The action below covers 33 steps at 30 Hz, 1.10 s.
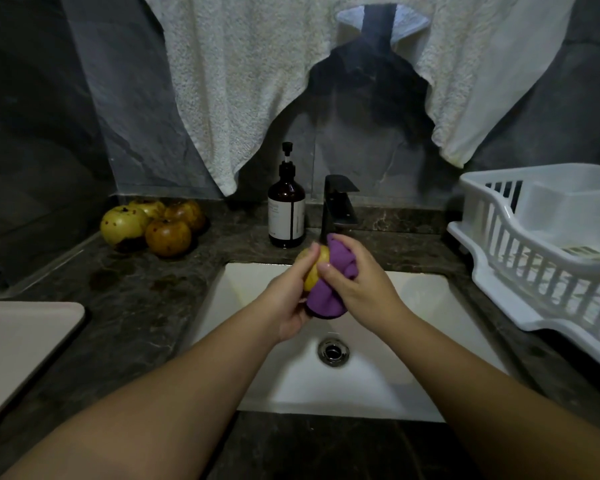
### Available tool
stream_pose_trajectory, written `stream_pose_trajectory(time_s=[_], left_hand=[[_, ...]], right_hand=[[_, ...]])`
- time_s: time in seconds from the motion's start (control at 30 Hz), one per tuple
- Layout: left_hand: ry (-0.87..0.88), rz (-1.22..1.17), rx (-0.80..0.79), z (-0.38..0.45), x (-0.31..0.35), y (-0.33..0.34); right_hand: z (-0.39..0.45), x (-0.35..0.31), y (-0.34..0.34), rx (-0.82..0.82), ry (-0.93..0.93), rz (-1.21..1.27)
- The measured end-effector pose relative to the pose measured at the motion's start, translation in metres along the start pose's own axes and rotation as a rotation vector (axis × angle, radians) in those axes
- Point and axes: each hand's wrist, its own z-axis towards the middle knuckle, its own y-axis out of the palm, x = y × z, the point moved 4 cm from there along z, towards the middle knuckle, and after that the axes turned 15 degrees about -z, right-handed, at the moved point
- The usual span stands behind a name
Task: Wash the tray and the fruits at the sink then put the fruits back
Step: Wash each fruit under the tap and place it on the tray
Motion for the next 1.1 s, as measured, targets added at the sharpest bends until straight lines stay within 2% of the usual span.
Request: stream_pose_trajectory(time_s=[0.07,0.2,0.33,0.47,0.6,0.7,0.83,0.97,1.1], left_hand=[[0.013,-0.051,0.008,0.001,0.002,-0.002],[-0.060,-0.002,-0.050,-0.002,-0.003,0.001],[0.016,-0.054,-0.022,-0.001,0.002,0.001],[-0.055,0.002,-0.044,-0.006,-0.003,0.006],[0.034,-0.015,-0.025,-0.007,0.003,0.006],[-0.011,0.003,-0.053,-0.006,-0.004,0.007],[0.032,0.022,-0.021,-0.003,-0.001,0.006],[0.008,0.002,-0.024,-0.003,0.000,0.001],[0.019,-0.020,-0.039,-0.002,0.002,0.001]], right_hand=[[0.001,0.004,-0.001,0.010,0.051,0.044],[-0.002,-0.003,0.004,-0.001,-0.065,-0.101],[0.000,0.004,0.002,-0.003,0.066,0.117],[-0.003,-0.003,0.003,0.013,-0.027,-0.023],[-0.001,0.002,0.003,-0.004,0.076,0.147],[-0.003,-0.003,0.003,0.003,-0.013,-0.001],[0.001,0.002,0.002,-0.015,0.041,0.119],[-0.003,-0.004,0.002,-0.036,-0.026,0.021],[0.000,0.002,0.001,-0.036,0.040,0.126]])
